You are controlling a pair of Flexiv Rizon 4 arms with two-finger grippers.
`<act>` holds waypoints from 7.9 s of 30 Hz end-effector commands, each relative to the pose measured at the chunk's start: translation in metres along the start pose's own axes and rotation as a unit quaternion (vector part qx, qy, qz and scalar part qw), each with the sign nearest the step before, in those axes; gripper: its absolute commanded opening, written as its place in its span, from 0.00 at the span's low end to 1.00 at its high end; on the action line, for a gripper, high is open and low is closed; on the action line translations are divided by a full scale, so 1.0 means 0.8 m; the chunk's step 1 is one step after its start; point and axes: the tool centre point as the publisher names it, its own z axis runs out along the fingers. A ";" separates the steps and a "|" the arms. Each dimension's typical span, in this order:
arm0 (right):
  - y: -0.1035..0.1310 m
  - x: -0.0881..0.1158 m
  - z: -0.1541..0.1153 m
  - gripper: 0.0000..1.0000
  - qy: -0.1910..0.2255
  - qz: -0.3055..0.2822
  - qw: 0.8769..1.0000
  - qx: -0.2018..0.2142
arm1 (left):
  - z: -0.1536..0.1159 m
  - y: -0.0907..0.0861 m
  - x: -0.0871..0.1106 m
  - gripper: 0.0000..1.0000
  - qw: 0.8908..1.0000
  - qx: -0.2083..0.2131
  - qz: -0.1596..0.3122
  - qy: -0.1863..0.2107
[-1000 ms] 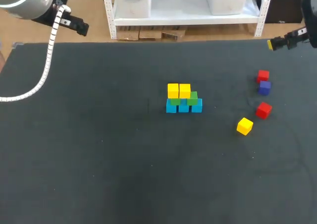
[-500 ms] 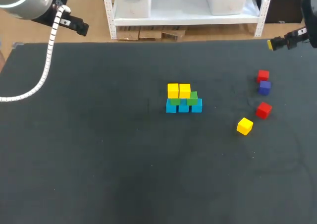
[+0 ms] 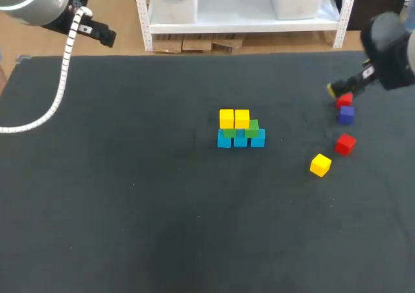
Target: Place the blue cubes, place green cubes on the blue cubes, place the yellow cubes on the green cubes, then place the red cubes on the yellow cubes, and place purple cube on the red cubes.
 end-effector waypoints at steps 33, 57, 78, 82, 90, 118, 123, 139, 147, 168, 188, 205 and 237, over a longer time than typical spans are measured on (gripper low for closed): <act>0.112 0.123 0.057 1.00 0.239 -0.138 0.954 -0.114 | -0.001 0.001 0.001 1.00 1.000 0.001 0.001 0.000; 0.113 0.153 0.081 0.64 0.277 -0.115 0.942 -0.153 | -0.001 0.001 0.001 1.00 1.000 0.001 0.001 0.000; 0.111 0.145 0.060 0.00 0.281 -0.192 0.928 -0.148 | -0.001 0.001 0.001 1.00 1.000 0.001 0.001 0.000; 0.101 0.126 0.045 0.00 0.261 -0.215 0.928 -0.157 | -0.001 0.001 0.001 1.00 1.000 0.001 0.001 0.000; 0.077 0.082 0.028 0.00 0.212 -0.249 0.925 -0.193 | -0.001 0.001 0.001 1.00 1.000 0.001 0.001 0.000; 0.117 -0.028 0.043 0.00 0.221 -0.352 0.841 -0.346 | -0.001 0.001 0.001 1.00 1.000 0.001 0.001 0.000; 0.127 -0.027 0.049 0.00 0.231 -0.349 0.837 -0.353 | -0.001 0.001 0.001 1.00 1.000 0.001 0.001 0.000; 0.156 -0.026 0.079 0.00 0.251 -0.366 0.824 -0.353 | -0.001 0.001 0.001 1.00 1.000 0.001 0.001 0.000; 0.159 -0.033 0.093 0.00 0.264 -0.378 0.815 -0.350 | -0.001 0.001 0.001 1.00 1.000 0.001 0.001 0.000; 0.150 -0.046 0.131 0.00 0.280 -0.371 0.811 -0.355 | -0.001 0.001 0.001 1.00 1.000 0.001 0.001 0.000; 0.149 -0.046 0.147 0.00 0.279 -0.362 0.814 -0.358 | -0.001 0.001 0.001 1.00 1.000 0.001 0.001 0.000; 0.153 -0.048 0.151 0.00 0.276 -0.359 0.815 -0.363 | -0.001 0.001 0.001 1.00 1.000 0.001 0.001 0.000; 0.159 -0.043 0.145 0.04 0.269 -0.363 0.817 -0.358 | -0.001 0.001 0.001 1.00 1.000 0.001 0.001 0.000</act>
